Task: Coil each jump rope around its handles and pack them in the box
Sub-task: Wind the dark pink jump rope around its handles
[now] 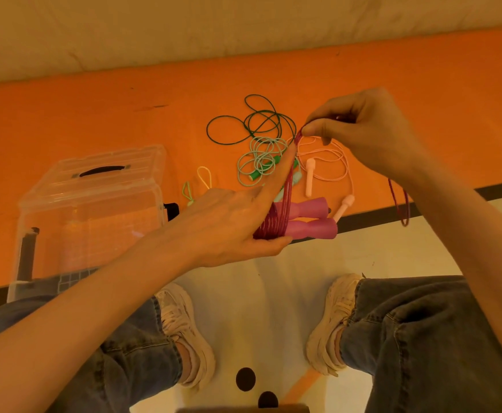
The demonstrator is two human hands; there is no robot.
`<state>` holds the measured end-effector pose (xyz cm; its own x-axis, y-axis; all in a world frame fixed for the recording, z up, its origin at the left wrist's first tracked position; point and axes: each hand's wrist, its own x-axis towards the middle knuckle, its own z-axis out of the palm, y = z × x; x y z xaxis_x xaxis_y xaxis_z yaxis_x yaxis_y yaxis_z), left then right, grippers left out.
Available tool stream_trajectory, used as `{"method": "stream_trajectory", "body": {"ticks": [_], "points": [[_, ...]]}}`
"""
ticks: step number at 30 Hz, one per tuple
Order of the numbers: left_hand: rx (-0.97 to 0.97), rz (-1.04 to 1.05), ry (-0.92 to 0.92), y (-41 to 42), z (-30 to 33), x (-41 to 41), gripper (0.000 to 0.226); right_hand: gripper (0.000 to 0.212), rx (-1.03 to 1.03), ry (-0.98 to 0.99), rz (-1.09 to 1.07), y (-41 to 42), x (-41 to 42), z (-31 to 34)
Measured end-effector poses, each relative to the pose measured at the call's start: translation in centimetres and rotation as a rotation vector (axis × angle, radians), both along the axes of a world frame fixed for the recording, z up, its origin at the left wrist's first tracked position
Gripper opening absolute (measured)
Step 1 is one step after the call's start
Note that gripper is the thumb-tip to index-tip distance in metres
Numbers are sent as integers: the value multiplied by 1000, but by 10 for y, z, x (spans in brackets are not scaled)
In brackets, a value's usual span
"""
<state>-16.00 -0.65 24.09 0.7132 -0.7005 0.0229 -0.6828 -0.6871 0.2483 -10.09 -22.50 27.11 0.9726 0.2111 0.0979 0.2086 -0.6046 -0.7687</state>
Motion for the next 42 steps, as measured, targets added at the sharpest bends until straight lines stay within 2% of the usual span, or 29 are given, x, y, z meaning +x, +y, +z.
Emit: {"method": "stream_trajectory", "body": {"ticks": [4, 7, 12, 18, 21, 24, 29, 33, 38, 42], "points": [[-29, -133, -113, 3, -2, 0, 89, 9, 6, 42, 22, 3, 0, -4], [-134, -170, -110, 3, -2, -1, 75, 8, 6, 86, 59, 6, -1, -4], [-351, -123, -22, 2, 1, -6, 64, 21, 39, 140, 22, 6, -2, -4], [-397, -74, 30, 5, 7, 0, 60, 27, 21, 188, -22, 4, 0, -6], [-404, -56, -1, 7, 10, 2, 58, 25, 6, 228, -20, 3, 0, -8], [-465, 0, -19, 10, 13, 8, 55, 33, 47, 227, -21, -3, 0, -6], [-722, 271, 65, 15, 20, 15, 43, 9, 65, 295, -47, -19, -2, -5], [-855, 490, 160, 22, 23, 18, 43, 11, 57, 332, -51, -24, -6, -3], [-859, 605, 205, 26, 15, 26, 50, 9, 9, 459, 117, -19, -15, 3], [-770, 649, 193, 27, 7, 28, 57, 15, 0, 531, 227, -19, -18, 7]]}}
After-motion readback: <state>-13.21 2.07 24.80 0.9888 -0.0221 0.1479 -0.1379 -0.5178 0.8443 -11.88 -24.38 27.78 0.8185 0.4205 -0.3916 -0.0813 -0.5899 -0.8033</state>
